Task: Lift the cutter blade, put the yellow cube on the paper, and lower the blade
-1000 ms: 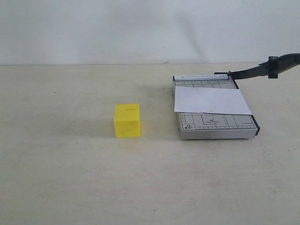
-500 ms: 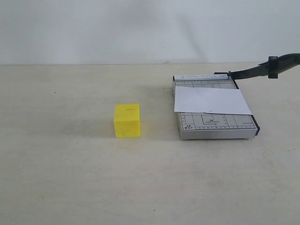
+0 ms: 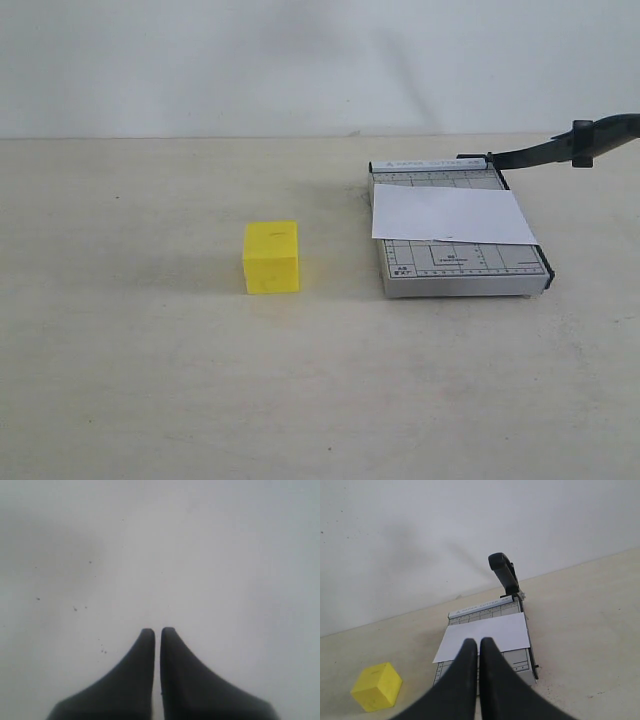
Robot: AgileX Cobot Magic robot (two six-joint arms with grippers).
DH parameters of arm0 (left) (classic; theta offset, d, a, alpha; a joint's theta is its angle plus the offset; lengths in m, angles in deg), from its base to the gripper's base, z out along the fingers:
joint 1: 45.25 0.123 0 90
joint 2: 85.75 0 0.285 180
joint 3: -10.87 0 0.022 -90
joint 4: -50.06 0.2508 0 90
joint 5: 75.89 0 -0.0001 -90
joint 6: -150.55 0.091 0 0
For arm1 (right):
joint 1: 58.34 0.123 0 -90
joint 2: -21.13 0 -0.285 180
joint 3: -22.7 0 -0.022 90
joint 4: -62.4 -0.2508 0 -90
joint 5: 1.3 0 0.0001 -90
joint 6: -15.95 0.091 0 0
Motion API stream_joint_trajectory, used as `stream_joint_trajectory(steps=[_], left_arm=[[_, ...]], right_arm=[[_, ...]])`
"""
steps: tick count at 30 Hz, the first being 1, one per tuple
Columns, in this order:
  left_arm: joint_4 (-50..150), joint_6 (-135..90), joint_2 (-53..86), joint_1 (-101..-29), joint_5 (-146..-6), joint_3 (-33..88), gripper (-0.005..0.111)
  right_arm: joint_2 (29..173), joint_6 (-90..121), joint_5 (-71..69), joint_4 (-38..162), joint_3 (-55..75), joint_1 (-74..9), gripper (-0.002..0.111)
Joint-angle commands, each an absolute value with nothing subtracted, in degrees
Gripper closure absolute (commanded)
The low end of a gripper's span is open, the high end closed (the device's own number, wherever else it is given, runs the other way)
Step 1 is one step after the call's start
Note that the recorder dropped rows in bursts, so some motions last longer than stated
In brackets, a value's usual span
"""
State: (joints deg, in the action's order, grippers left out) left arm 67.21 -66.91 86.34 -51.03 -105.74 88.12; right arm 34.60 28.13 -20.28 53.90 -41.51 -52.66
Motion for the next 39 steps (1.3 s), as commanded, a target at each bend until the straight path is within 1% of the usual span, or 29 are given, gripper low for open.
stream_joint_trajectory(steps=[1, 2, 3, 4, 5, 6, 7, 8, 9, 10, 11, 12, 13, 14, 20, 27, 30, 33, 39], left_arm=[[70.8, -69.1, 86.5, -50.8, -102.2, 88.1, 0.102], [74.0, -72.5, 86.5, -50.8, -100.4, 88.1, 0.102], [87.6, -81.9, 84.5, -50.8, -99.7, 87.1, 0.102], [95.4, -87.1, 82.4, -50.8, -100.5, 86.2, 0.102], [107.7, -96.1, 77.5, -50.8, -102.7, 84.3, 0.102], [113.9, -99.7, 71.1, -51.3, -103.3, 82.1, 0.102], [114.0, -99.7, 67.8, -51.6, -103.0, 81.1, 0.102], [113.7, -98.3, 60.8, -52.4, -102.9, 78.6, 0.102], [114.1, -97.8, 57.9, -52.8, -103.2, 77.1, 0.102], [114.8, -95.8, 50.1, -53.4, -105.8, 74.0, 0.102], [115.5, -94.6, 46.1, -53.7, -107.4, 72.7, 0.102], [115.8, -92.7, 37.7, -54.8, -110.2, 69.0, 0.102], [115.8, -91.9, 34.2, -55.4, -111.0, 67.8, 0.102], [115.8, -90.2, 25.6, -57.4, -111.5, 63.1, 0.102], [114.9, -86.3, 3.6, -64.8, -110.3, 49.1, 0.102], [112.6, -81.8, -14.3, -75.2, -101.7, 32.8, 0.102], [112.6, -81.9, -21.2, -79.6, -95.7, 25.5, 0.102], [112.6, -81.9, -26.2, -82.1, -92.6, 19.4, 0.102], [112.6, -81.9, -33.8, -85.4, -91.6, 10.3, 0.102]], right_arm=[[34.3, 27.9, -19.9, 53.9, -41.5, -52.6, 0.106], [34.3, 27.9, -19.9, 53.9, -41.5, -52.6, 0.106], [34.3, 27.9, -19.7, 53.8, -41.5, -52.6, 0.106], [34.3, 27.9, -19.7, 53.8, -41.5, -52.6, 0.106], [34.3, 27.9, -19.7, 53.8, -41.5, -52.6, 0.106], [34.3, 27.9, -19.7, 53.8, -41.5, -52.6, 0.106], [34.3, 27.9, -19.7, 53.8, -41.5, -52.6, 0.106], [34.3, 27.9, -19.7, 53.8, -41.5, -52.6, 0.106], [34.3, 27.9, -19.7, 53.8, -41.5, -52.6, 0.106], [34.3, 27.9, -19.7, 53.8, -41.5, -52.6, 0.106], [34.3, 27.9, -19.7, 53.8, -41.5, -52.6, 0.106], [34.3, 27.9, -19.7, 53.8, -41.5, -52.6, 0.106], [34.3, 27.9, -19.7, 53.8, -41.5, -52.6, 0.106], [34.3, 27.9, -19.7, 53.8, -41.5, -52.6, 0.106], [34.3, 27.9, -19.7, 53.8, -41.5, -52.6, 0.106], [34.3, 28.0, -19.6, 53.8, -41.5, -52.6, 0.106], [34.3, 28.0, -19.6, 53.8, -41.5, -52.6, 0.106], [34.3, 28.0, -19.6, 53.8, -41.5, -52.6, 0.106], [34.3, 28.0, -19.6, 53.8, -41.5, -52.6, 0.106]])
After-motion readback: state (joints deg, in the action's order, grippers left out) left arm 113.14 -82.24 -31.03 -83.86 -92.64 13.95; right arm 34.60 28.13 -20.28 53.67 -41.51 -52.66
